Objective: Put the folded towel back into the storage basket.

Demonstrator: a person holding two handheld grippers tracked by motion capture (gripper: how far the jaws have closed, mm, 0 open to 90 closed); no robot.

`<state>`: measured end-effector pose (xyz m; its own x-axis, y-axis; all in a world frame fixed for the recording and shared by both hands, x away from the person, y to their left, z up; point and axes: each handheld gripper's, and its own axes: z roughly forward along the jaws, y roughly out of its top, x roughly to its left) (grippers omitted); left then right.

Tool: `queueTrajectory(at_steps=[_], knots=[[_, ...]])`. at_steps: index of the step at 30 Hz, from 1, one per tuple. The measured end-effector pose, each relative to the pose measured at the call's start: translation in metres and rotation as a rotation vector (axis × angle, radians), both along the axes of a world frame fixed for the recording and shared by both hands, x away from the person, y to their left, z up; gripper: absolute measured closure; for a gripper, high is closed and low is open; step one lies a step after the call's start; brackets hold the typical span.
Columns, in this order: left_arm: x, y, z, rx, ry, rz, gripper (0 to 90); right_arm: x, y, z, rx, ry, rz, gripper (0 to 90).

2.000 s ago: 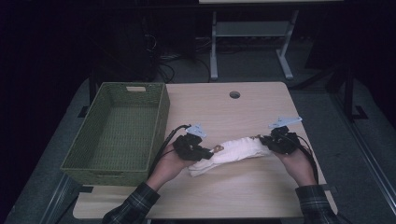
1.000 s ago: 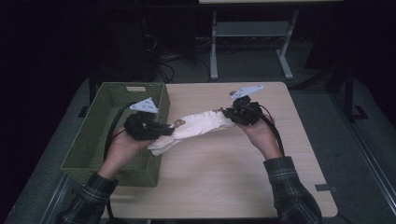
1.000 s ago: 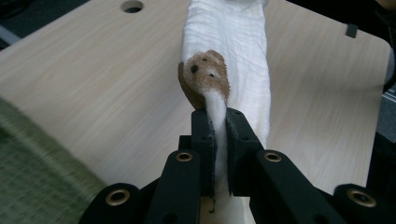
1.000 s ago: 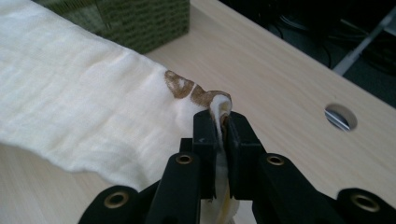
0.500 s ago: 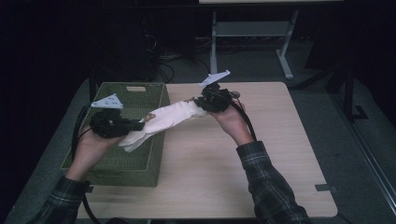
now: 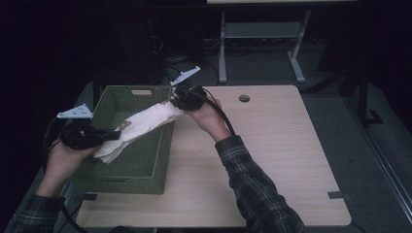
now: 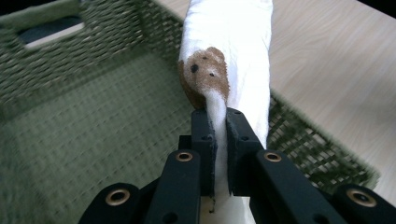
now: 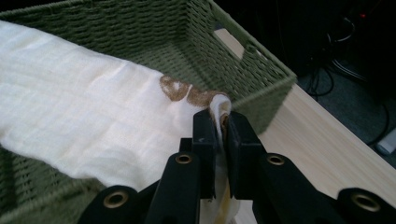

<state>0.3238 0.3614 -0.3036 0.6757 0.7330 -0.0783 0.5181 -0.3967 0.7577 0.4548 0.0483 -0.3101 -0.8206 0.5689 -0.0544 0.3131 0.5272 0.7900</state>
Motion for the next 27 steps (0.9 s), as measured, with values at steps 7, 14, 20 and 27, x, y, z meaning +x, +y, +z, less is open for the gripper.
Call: queueTrajectory(at_steps=[7, 14, 20, 27], knots=[[-0.002, 0.024, -0.008, 0.020, 0.010, 0.033, 83.2, 0.009, 0.030, -0.006, 0.004, 0.007, 0.036, 83.0], [-0.002, 0.040, -0.019, 0.026, 0.032, 0.075, 83.1, 0.017, 0.051, -0.016, 0.024, 0.024, 0.061, 82.9], [0.001, 0.048, -0.033, 0.033, 0.067, 0.091, 83.0, 0.023, 0.066, -0.030, 0.027, 0.041, 0.072, 82.8], [0.000, 0.053, -0.039, 0.050, 0.085, 0.107, 82.9, 0.025, 0.077, -0.043, 0.025, 0.063, 0.093, 82.5]])
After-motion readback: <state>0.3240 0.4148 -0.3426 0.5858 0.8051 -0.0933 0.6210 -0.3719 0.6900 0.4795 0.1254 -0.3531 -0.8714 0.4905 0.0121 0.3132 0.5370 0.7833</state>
